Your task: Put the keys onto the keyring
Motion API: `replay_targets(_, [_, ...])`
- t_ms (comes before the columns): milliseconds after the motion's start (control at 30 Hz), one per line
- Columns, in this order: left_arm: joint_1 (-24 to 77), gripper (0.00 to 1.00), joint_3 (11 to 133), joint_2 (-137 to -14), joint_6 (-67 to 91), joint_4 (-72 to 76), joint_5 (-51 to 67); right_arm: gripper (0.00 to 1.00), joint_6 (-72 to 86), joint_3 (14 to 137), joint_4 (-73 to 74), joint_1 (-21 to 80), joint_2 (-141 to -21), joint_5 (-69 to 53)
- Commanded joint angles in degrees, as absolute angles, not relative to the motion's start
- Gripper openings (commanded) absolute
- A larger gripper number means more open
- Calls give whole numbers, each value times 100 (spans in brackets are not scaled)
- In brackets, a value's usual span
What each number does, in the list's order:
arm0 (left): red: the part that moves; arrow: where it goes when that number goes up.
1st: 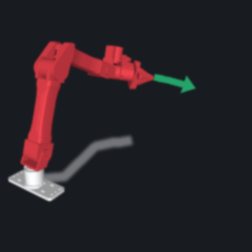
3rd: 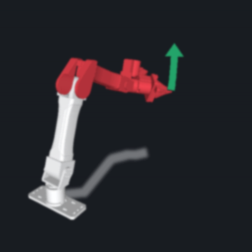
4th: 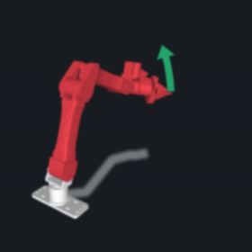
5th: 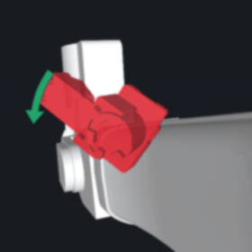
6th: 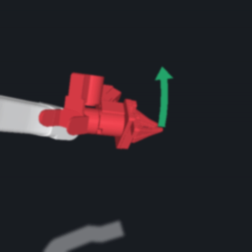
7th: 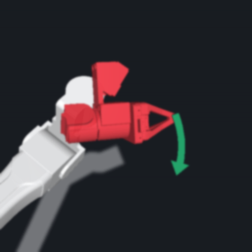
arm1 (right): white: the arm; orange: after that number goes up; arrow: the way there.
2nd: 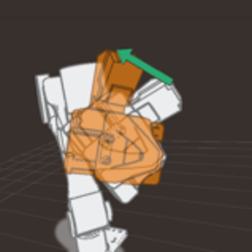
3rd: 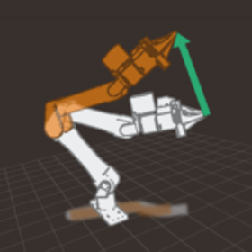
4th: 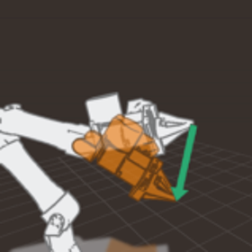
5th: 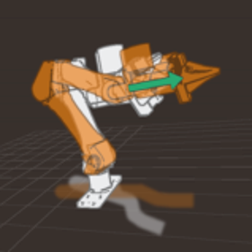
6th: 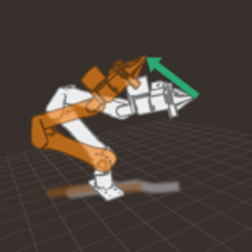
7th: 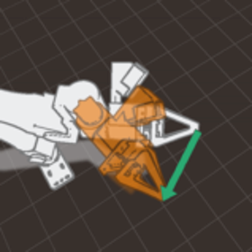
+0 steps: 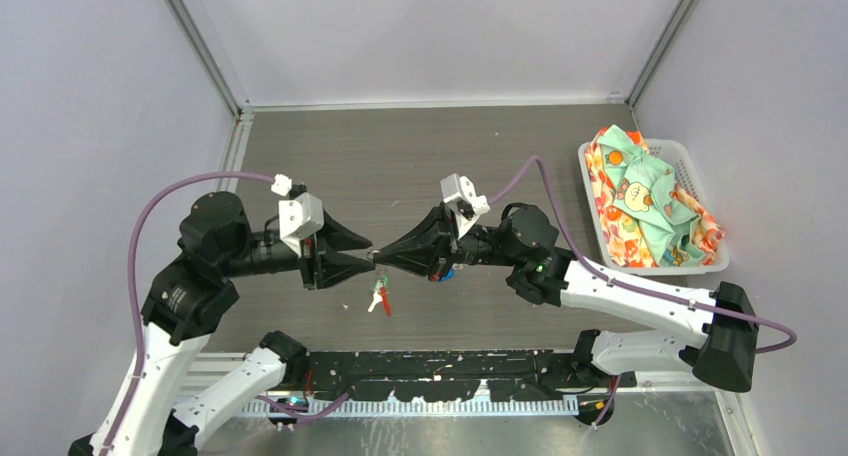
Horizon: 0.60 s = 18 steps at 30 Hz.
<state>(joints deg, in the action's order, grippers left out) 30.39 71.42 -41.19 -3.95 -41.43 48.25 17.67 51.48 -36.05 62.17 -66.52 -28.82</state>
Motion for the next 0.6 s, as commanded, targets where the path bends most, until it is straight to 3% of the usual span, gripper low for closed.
replay_targets(0, [3050,44,7173,-4305,-364,-4153,4430,1,1857,5285,-4079,6275,-6637,-2969])
replay_targets(133, [3050,40,7131,-4272,-345,-4073,4487,1,1876,5338,-4063,6268,-6683,-3010])
replay_targets(367, [3050,10,7097,-4180,-409,-4035,4583,1,1863,5355,-4013,6269,-6662,-2999])
replay_targets(467, [3050,10,7125,-4162,-530,-4208,4438,1,1814,5355,-3942,6274,-6611,-2967])
replay_targets(567, [3050,25,7150,-4128,-594,-4285,4206,1,1740,5357,-3843,6267,-6552,-2929])
